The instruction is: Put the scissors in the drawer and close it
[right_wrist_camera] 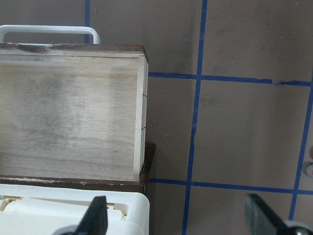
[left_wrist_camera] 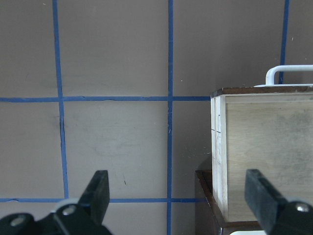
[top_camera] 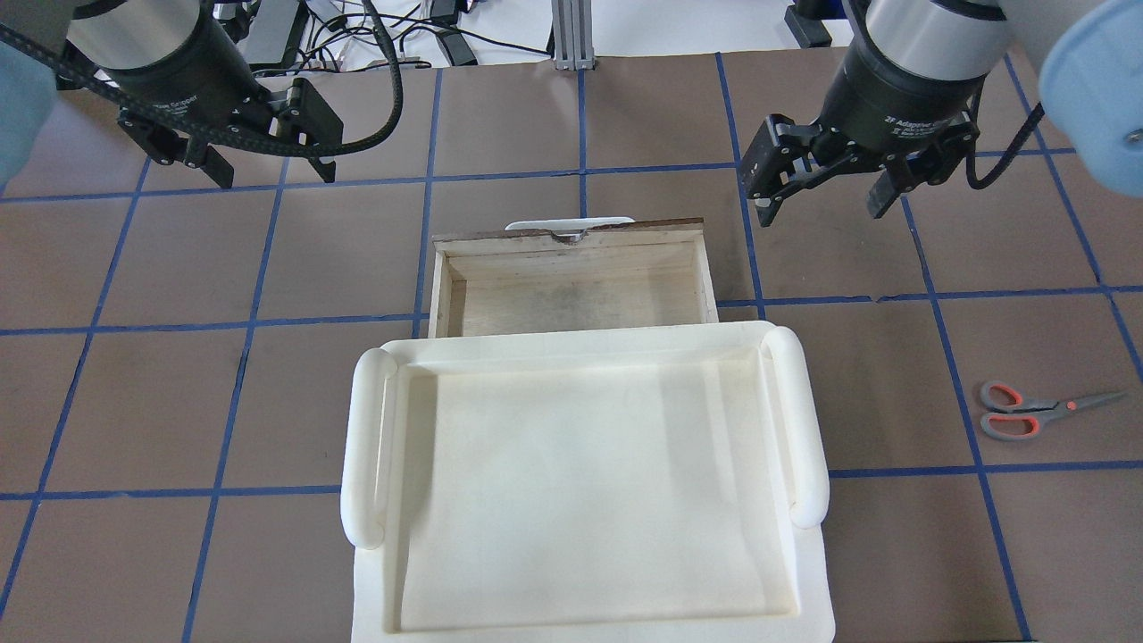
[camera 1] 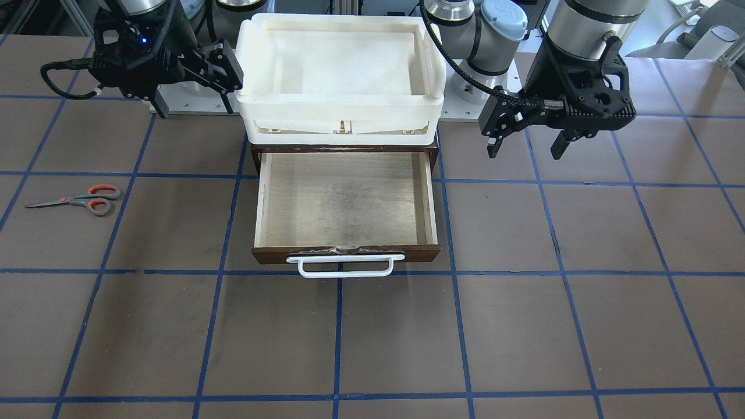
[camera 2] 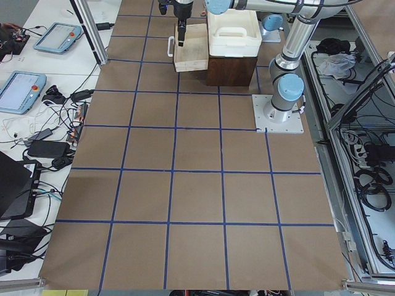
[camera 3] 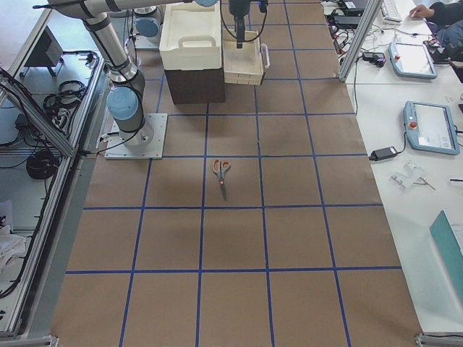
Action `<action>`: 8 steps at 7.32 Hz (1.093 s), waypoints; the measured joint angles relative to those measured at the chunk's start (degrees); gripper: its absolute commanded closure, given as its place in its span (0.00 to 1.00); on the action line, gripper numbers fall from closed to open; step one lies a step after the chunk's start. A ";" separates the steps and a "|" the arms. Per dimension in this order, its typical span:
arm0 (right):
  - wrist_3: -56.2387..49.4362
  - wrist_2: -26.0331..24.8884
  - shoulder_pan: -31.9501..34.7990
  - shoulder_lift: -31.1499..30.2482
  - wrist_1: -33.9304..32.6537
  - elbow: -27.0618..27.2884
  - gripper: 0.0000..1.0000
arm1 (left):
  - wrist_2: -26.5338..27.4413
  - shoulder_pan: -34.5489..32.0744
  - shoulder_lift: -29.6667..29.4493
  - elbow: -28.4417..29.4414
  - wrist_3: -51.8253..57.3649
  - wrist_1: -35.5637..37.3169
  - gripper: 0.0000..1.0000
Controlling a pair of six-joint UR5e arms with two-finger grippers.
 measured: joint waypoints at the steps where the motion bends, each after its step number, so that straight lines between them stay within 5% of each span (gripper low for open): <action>1: -0.08 0.04 -0.01 0.09 -0.01 0.00 0.00 | 0.00 0.01 0.03 0.00 0.00 0.00 0.00; 8: -2.22 -2.01 -1.11 1.89 -1.49 0.35 0.00 | 0.00 -0.04 0.00 0.00 -0.09 0.00 0.00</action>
